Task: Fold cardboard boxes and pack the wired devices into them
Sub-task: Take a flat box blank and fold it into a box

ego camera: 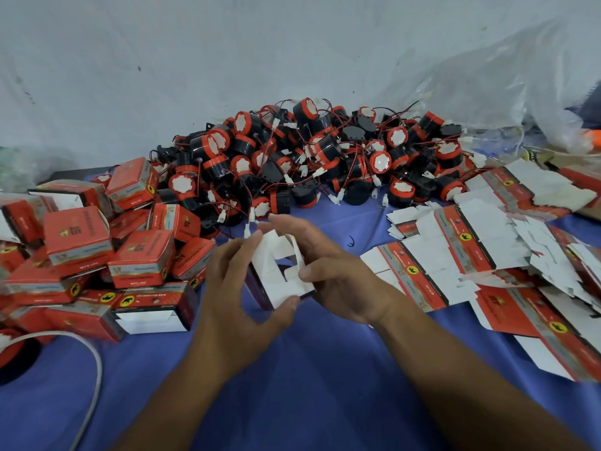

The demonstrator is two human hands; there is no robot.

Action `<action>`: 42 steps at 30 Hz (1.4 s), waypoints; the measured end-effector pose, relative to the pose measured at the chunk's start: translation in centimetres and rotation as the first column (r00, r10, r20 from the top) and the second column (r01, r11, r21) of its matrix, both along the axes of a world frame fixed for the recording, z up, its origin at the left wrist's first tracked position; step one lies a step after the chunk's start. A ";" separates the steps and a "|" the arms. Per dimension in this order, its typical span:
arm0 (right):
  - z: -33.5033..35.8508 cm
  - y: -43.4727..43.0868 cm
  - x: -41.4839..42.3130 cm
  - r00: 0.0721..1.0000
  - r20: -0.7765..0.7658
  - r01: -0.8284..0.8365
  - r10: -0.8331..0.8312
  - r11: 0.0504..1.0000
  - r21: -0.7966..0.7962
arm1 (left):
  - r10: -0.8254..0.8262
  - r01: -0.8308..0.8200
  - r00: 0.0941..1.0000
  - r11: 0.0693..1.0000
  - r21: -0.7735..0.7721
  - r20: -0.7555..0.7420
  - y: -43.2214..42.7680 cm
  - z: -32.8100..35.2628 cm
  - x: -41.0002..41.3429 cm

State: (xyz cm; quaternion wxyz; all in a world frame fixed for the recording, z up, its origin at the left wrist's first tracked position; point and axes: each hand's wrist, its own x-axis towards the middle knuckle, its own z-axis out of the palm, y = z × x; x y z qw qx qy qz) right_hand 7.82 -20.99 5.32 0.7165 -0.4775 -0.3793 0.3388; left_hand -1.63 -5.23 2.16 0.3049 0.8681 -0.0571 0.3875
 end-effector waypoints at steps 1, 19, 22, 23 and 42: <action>-0.1 0.3 -0.2 1.000 -0.009 0.020 -0.021 1.000 -0.013 | 0.035 -0.035 0.999 0.999 0.008 0.024 0.0 0.0 0.0; -0.9 1.7 -1.6 0.934 0.219 0.313 -0.282 0.942 -0.122 | 0.137 -0.152 0.988 0.954 0.259 0.074 0.7 -0.2 0.7; -0.6 1.6 -1.2 0.968 0.076 0.246 -0.239 0.965 -0.091 | 0.157 -0.169 0.985 0.947 0.271 0.066 0.6 -0.2 0.7; -0.6 1.6 -1.0 0.975 0.043 0.222 -0.219 0.972 -0.084 | 0.150 -0.164 0.986 0.949 0.270 0.071 0.5 -0.3 0.7; -1.8 2.1 -1.7 0.856 0.366 0.429 -0.364 0.896 -0.111 | 0.129 -0.146 0.985 0.978 0.150 0.117 0.9 -1.0 0.8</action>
